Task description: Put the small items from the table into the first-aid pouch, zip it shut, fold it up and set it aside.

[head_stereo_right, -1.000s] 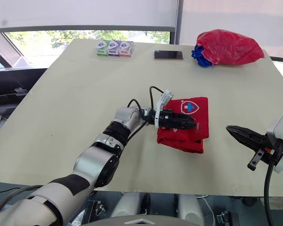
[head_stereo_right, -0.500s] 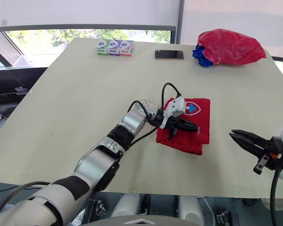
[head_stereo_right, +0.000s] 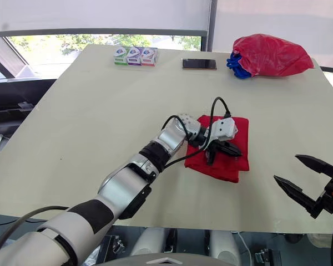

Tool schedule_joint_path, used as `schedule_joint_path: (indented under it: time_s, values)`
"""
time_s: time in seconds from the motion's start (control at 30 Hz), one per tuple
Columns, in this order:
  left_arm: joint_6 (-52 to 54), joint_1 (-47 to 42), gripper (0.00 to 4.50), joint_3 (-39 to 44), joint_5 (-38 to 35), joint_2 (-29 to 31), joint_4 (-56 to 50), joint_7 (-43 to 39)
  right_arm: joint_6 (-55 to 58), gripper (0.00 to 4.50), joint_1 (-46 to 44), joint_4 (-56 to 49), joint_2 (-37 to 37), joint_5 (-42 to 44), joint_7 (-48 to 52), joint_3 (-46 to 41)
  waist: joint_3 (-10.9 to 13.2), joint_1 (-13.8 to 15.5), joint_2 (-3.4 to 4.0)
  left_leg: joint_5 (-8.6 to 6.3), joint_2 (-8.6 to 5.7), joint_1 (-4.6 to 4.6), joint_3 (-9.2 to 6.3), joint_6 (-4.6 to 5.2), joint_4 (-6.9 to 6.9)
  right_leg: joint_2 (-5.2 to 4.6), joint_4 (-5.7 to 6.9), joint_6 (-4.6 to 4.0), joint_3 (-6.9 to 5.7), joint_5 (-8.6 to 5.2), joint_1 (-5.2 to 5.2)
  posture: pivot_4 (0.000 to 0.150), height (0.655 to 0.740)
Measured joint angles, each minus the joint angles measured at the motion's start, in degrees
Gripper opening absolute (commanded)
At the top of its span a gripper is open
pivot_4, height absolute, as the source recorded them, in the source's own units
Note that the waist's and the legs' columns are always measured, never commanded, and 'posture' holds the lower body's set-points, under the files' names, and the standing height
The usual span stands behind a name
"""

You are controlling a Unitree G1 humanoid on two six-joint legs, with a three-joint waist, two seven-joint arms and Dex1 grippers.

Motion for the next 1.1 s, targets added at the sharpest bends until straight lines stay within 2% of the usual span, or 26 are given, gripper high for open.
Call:
schedule_joint_path:
  time_s: [0.37, 0.57, 0.73, 0.8, 0.9, 1.0, 1.1]
  values:
    - [-0.2, 2.03, 0.0, -6.63, 4.78, 0.19, -1.08, -6.22, -3.11, 4.43, 3.92, 0.75, 1.72, -0.45, 1.96, 0.04, -0.09, -0.2, 0.09, 0.0, 0.02, 0.09, -0.01, 0.0, 0.01, 0.0, 0.01, 0.02, 0.02, -0.04, 0.05, 0.15, 0.74]
    - [-0.57, 3.17, 0.0, -6.23, 5.06, 0.76, -2.3, -6.31, -5.15, 4.43, 4.06, 3.15, 2.06, -1.67, 2.8, 0.55, -0.17, -0.3, 0.11, 0.0, 0.06, 0.17, -0.01, 0.0, 0.01, 0.02, 0.02, 0.07, 0.01, -0.06, 0.1, 0.15, 0.74]
    - [3.02, 2.36, 0.0, -1.75, 1.08, 0.79, -2.76, -6.94, -6.53, 4.43, 3.35, 4.01, 2.34, -2.55, 3.02, 1.42, -0.17, -0.31, 0.24, 0.0, 0.1, 0.08, -0.01, 0.0, 0.01, 0.07, 0.04, 0.08, 0.01, -0.06, 0.0, 0.15, 0.74]
    - [3.97, -0.12, 0.0, 1.26, -0.95, 0.75, -2.79, -5.59, -6.93, 4.43, 3.06, 4.47, 2.61, -2.7, 3.0, 1.9, -0.12, -0.25, 0.3, 0.0, 0.09, 0.01, -0.02, 0.0, 0.02, 0.07, 0.04, 0.08, -0.01, -0.06, -0.03, 0.15, 0.74]
    - [3.58, -8.28, 0.0, 7.82, -3.53, 0.72, -0.38, -0.29, -8.09, 4.43, 2.45, 4.79, 3.0, -3.05, 2.92, 2.73, -0.11, -0.14, 0.32, -0.02, 0.0, -0.07, -0.03, 0.03, 0.02, 0.05, -0.03, 0.11, 0.01, -0.03, -0.04, 0.15, 0.74]
    - [0.94, -11.89, 0.0, 9.95, -3.62, 0.12, 3.18, 4.24, -8.63, 4.43, 1.68, 5.06, 3.01, -3.25, 2.71, 2.78, -0.11, -0.08, 0.31, -0.1, -0.09, -0.08, -0.03, 0.16, 0.02, 0.04, -0.06, 0.25, 0.1, 0.01, -0.02, 0.15, 0.74]
    - [-3.23, -12.75, 0.0, 9.55, -0.52, -0.63, 11.4, 10.94, -9.88, 4.43, 0.64, 5.96, 3.21, -4.14, 2.28, 2.92, -0.1, -0.12, 0.29, -0.12, -0.15, -0.1, -0.03, 0.2, 0.01, 0.04, -0.06, 0.31, 0.14, 0.07, -0.02, 0.15, 0.74]
